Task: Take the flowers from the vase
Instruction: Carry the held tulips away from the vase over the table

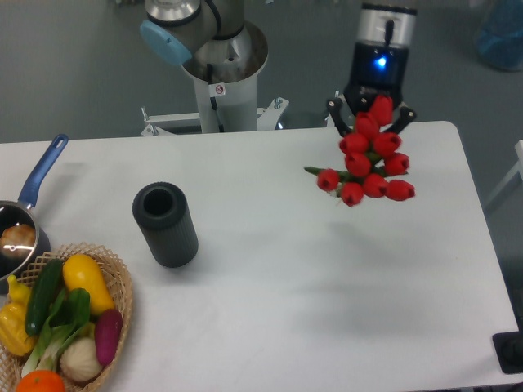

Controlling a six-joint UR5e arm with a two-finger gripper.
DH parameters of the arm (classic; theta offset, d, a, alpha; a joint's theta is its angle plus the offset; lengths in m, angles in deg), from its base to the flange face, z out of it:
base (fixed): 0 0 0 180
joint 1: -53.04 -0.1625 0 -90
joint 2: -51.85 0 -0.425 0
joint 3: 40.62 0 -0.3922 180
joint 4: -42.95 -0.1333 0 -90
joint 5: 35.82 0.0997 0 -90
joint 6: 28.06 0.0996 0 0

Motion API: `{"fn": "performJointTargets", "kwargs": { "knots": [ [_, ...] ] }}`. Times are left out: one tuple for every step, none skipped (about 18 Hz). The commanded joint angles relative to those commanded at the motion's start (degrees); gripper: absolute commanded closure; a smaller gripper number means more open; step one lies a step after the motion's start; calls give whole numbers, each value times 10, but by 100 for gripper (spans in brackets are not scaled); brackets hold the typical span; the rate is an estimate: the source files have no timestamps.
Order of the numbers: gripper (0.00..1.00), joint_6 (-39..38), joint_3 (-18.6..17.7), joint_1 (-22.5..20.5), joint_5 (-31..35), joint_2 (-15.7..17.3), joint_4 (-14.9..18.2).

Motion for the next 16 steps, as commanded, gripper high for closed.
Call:
{"fn": "performJointTargets", "kwargs": {
  "knots": [
    [100,-1,1,7,18,-10,2],
    [100,-1,4,12,33,-23,1],
    [100,-1,13,21,54,-38,1],
    [100,-1,23,29,72,-48,2],
    [100,4,34,40,91,-59,0],
    [100,7,50,54,109,-70,0],
    [100,17,67,71,128,-82,1],
    [100,30,83,87,150,-94,3],
    [100,39,97,98,173,-108,13],
    [100,51,111,105,196,-117,29],
    [100,63,126,113,214,-127,46],
    [100,73,141,120,226,-134,59],
    [100,79,148,123,231,-138,67],
    [100,83,150,123,233,-139,69],
    [100,83,150,123,233,-141,69],
    [100,83,150,123,233,-141,69]
  ]
}}
